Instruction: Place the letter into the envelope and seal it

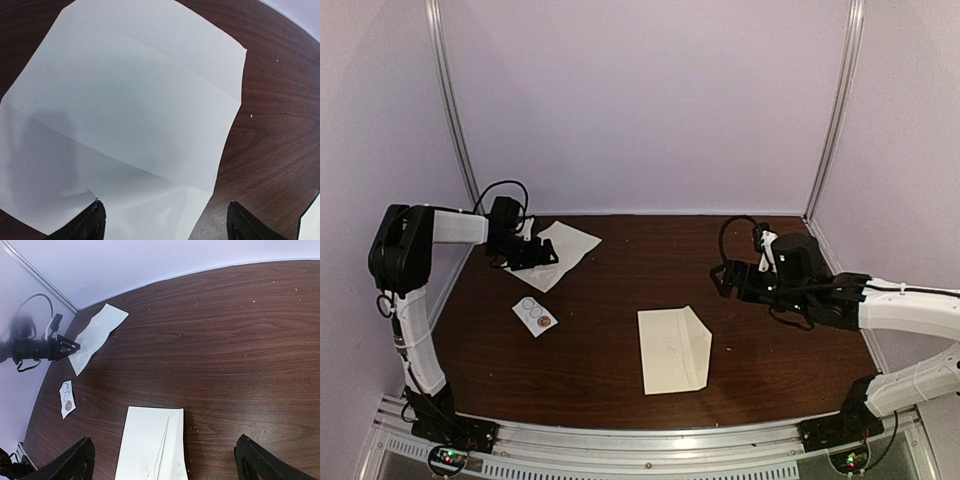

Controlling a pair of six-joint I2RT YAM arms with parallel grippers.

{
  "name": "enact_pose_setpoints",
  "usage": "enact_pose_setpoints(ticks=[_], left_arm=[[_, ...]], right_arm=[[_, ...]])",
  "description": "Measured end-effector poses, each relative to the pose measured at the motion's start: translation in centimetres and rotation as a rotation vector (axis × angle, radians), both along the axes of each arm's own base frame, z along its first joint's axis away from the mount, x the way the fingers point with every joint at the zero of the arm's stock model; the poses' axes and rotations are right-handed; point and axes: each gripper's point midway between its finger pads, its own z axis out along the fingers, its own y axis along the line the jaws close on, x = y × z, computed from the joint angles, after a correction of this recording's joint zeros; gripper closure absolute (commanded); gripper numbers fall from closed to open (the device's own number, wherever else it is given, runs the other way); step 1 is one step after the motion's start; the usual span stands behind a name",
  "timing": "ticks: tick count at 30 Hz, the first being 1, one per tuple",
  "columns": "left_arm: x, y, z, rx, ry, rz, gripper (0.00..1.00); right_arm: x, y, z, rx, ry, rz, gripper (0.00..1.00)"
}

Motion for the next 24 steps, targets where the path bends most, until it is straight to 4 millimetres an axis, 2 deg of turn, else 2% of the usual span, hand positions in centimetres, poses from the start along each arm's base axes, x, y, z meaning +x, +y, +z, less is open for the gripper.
enact_pose_setpoints(ticks=[5, 9, 18, 24], left_arm=[[-1.4, -0.7, -1.9, -0.010, 0.052, -0.016, 0.14], [-1.7, -1.9, -1.9, -0.017, 0.051, -0.038, 0.14], [-3.6, -6.7, -1.9, -0.024, 0.032, -0.135, 0.15], [-6.8, -10.5, -1.9, -0.070, 0.028, -0.207, 0.15]], right_arm=[[0.0, -0.2, -0.1, 0.003, 0.001, -0.009, 0.02], [-0.1, -0.3, 0.0, 0.005, -0.001, -0.010, 0.02], [-0.2, -0.4, 0.2, 0.012, -0.008, -0.010, 0.02], [-0.2, -0.4, 0.2, 0.013, -0.008, -0.011, 0.02]])
